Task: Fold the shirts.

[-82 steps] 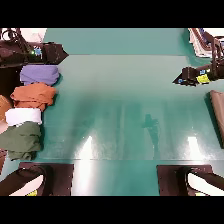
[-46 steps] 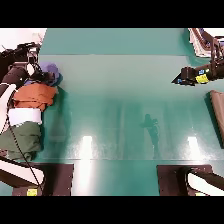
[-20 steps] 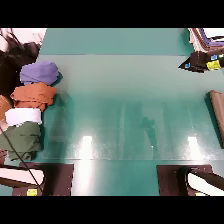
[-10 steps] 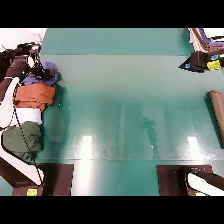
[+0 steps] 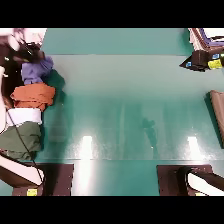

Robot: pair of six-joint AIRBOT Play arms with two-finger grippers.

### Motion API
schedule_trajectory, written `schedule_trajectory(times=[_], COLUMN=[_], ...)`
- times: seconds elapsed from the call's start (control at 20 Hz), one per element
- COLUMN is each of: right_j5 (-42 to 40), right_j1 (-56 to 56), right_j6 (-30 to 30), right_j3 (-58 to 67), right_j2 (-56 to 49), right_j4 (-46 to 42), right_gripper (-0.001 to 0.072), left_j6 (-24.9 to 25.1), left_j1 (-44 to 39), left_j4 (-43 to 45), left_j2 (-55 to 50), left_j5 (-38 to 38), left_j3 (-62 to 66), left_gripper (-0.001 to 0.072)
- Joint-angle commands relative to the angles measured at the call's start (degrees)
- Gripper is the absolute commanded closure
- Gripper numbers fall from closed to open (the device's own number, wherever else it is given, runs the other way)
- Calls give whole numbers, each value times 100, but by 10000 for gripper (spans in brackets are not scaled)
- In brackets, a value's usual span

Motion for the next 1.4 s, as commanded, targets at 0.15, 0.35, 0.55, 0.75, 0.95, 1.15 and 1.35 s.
schedule_trajectory(times=[0.15, 0.35, 0.55, 0.75, 0.95, 1.15, 1.35], right_j5=[-1309, -1541, -1515, -1506, -1471, -1257, -1040], right_j1=[-2, -7, -7, -9, -7, -7, -7], right_j6=[-140, -160, -160, -160, -157, -157, -155], right_j3=[7, 7, 7, 7, 7, 4, 0], right_j2=[647, 960, 1145, 1368, 1530, 1602, 1602], right_j4=[0, -22, -20, -22, -22, -22, -20], right_gripper=[698, 697, 697, 698, 697, 697, 697], left_j6=[763, 706, 245, -90, 48, 85, -190], left_j1=[-223, -1257, -2892, -4669, -5783, -5088, -2994], left_j4=[-509, -321, -310, -627, -1241, 42, 101], left_j2=[2481, 3296, 3274, 2914, 2291, 2256, 2253], left_j5=[-614, -997, -1309, -1128, -131, -529, -1102], left_j3=[745, 732, -258, -1843, -2452, -2114, -2297], left_gripper=[686, 687, 688, 684, 91, 97, 97])
